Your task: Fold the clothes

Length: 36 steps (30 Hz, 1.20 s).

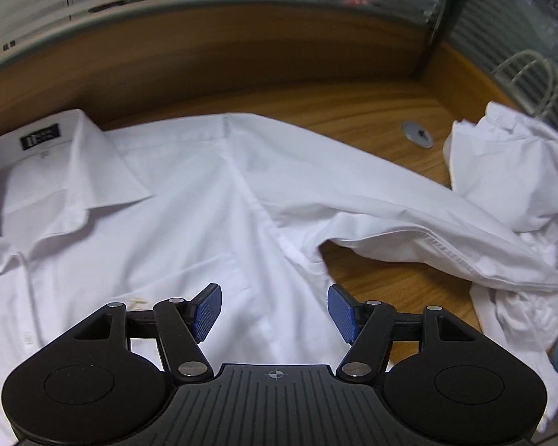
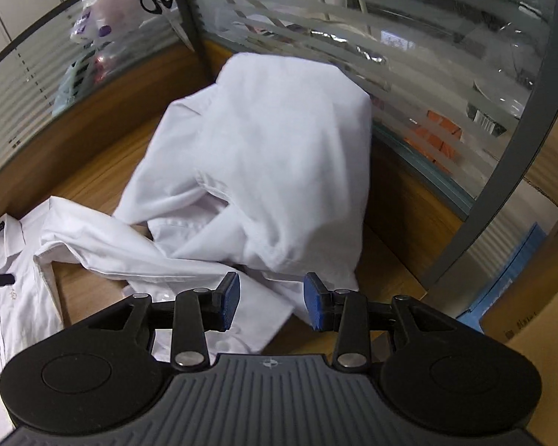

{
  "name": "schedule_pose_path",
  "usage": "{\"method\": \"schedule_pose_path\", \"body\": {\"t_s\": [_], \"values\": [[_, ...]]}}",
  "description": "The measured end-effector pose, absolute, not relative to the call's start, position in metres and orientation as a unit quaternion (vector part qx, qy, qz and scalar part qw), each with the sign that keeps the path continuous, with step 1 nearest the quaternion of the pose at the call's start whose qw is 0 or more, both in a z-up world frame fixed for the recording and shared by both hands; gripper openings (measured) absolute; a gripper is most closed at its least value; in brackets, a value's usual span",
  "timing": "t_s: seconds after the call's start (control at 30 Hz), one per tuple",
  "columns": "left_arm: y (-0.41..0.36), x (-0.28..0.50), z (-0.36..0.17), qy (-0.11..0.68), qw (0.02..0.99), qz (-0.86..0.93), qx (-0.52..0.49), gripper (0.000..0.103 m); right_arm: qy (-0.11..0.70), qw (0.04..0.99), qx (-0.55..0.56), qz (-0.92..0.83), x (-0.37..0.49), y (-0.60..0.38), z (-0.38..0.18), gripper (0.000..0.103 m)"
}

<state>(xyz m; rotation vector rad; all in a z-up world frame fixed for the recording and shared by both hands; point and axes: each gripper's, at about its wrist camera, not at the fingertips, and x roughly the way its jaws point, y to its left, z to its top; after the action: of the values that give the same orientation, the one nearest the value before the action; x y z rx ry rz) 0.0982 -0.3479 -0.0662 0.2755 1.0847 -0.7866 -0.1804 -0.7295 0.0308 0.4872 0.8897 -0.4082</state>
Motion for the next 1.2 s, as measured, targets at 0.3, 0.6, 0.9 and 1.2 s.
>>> {"method": "schedule_pose_path", "body": {"t_s": [0.3, 0.6, 0.9, 1.2], "values": [[-0.397, 0.087, -0.088, 0.502, 0.786, -0.327, 0.155, 0.066, 0.480, 0.869, 0.111, -0.048, -0.139, -0.726, -0.008, 0.055], [-0.409, 0.097, -0.102, 0.490, 0.809, -0.260, 0.194, 0.039, 0.524, 0.851, 0.024, 0.035, -0.112, -0.719, -0.034, 0.030], [-0.377, 0.091, -0.087, 0.469, 0.831, -0.253, 0.161, 0.020, 0.454, 0.888, -0.073, -0.012, -0.132, -0.692, 0.050, 0.005], [-0.371, 0.083, -0.076, 0.459, 0.825, -0.295, 0.144, 0.020, 0.295, 0.901, -0.306, -0.083, -0.126, -0.623, 0.156, 0.006]]}}
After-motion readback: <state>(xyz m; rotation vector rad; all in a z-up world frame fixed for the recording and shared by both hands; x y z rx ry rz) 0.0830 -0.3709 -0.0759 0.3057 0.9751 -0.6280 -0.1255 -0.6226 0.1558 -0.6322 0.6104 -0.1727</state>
